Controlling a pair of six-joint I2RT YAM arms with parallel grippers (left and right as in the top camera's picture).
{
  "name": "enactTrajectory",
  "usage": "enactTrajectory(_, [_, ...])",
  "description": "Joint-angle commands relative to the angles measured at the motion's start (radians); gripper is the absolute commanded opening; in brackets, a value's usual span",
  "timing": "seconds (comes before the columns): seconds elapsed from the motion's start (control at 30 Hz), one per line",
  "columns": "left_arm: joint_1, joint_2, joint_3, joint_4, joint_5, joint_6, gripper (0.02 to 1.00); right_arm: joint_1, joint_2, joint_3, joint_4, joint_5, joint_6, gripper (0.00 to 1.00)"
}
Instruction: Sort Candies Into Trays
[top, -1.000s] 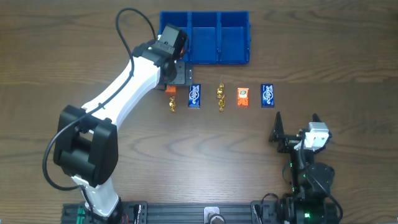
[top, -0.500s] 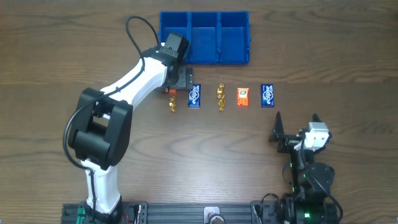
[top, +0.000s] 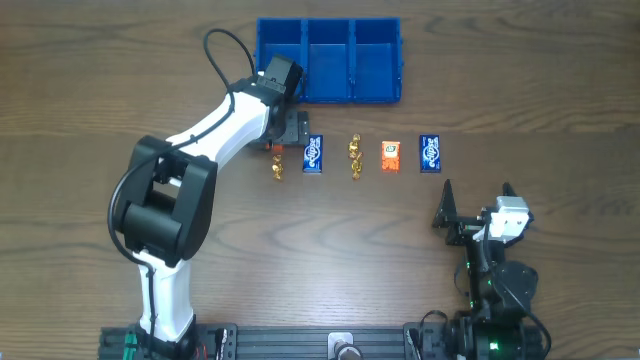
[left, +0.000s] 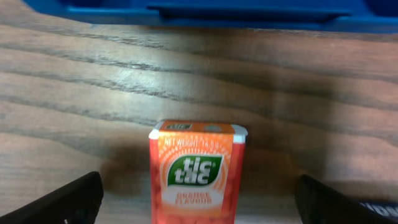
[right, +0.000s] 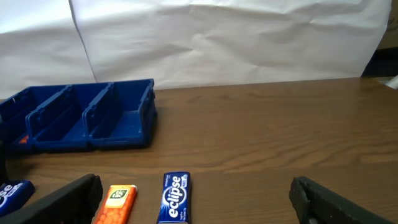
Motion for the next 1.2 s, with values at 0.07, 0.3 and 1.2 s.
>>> enactTrajectory(0.07, [0.005, 0.016, -0.002, 0.007, -0.012, -0.002, 0.720, 0.010, -0.006, -0.005, -0.004, 0.005, -0.010, 1.000])
enactTrajectory(0.3, [0.005, 0.016, -0.002, 0.007, -0.011, -0.002, 0.393, 0.010, -0.006, -0.005, -0.004, 0.005, -0.010, 1.000])
enactTrajectory(1.2, [-0.030, -0.175, 0.470, -0.185, -0.195, 0.030, 0.312, 0.010, -0.006, -0.005, -0.004, 0.005, -0.010, 1.000])
